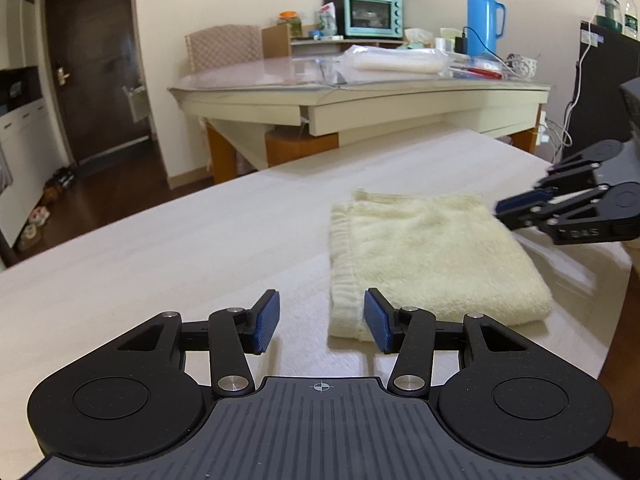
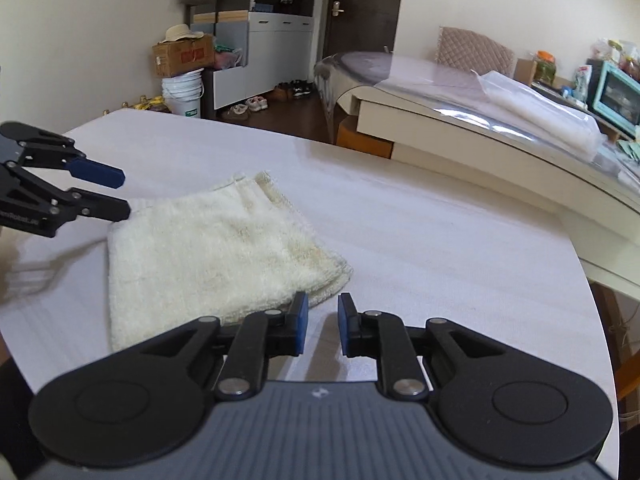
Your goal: Fold towel
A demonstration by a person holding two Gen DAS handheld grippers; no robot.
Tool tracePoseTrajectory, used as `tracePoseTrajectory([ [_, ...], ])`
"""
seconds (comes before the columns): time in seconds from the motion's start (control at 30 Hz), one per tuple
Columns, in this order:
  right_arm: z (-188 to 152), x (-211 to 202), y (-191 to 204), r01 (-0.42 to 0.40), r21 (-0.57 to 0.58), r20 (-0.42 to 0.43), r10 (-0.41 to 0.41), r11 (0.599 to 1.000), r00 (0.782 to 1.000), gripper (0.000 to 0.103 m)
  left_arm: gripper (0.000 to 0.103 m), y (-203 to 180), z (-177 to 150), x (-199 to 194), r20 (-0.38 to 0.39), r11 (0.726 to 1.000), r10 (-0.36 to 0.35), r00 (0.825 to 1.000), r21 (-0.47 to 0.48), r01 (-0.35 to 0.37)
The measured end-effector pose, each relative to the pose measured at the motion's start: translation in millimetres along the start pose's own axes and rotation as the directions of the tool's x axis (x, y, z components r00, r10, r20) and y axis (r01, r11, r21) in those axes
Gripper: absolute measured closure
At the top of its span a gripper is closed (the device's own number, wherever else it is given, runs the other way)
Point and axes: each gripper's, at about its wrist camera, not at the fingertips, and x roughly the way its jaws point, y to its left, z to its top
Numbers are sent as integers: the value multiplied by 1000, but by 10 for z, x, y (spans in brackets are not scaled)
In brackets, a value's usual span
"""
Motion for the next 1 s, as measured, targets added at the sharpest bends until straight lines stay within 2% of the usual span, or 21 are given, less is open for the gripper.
tracePoseTrajectory([
  [0.3,287,351,19,-48,-140,11,50,989,999,86,52,-217,-113,-92,-10,999,8,1000,-45,-8],
  [0.5,447,519,53,-71,-229,15,76,971,997,83,51,-228,-115,-118,-8,997,29,1000,-73,-30],
  [0.6,387,363,49,-55,-191,34,63,980,997,70,49,-210,-123,-184,-4,994,55,998,-94,-55],
  [0.67,341,249,46,-44,-161,46,52,986,998,67,48,-206,-132,-207,-7,990,75,997,-117,-75],
  [0.73,226,92,69,-40,-100,46,45,994,998,59,48,-214,-139,-218,-12,986,94,995,-136,-95],
  [0.8,134,-9,98,-37,-58,48,40,998,998,57,46,-225,-146,-227,-16,981,114,993,-158,-115],
  [0.87,42,-110,139,-34,-20,49,35,999,998,50,41,-230,-153,-241,-20,974,133,991,-180,-134],
  [0.93,-49,-230,173,-24,34,65,22,999,998,39,24,-238,-164,-268,-19,968,156,988,-197,-157],
  [0.97,-90,-293,189,-19,58,75,15,998,997,34,22,-242,-166,-283,-16,966,159,987,-203,-159],
  [1.0,-102,-317,191,-15,71,80,10,997,997,23,20,-246,-168,-302,-13,965,161,987,-209,-160],
])
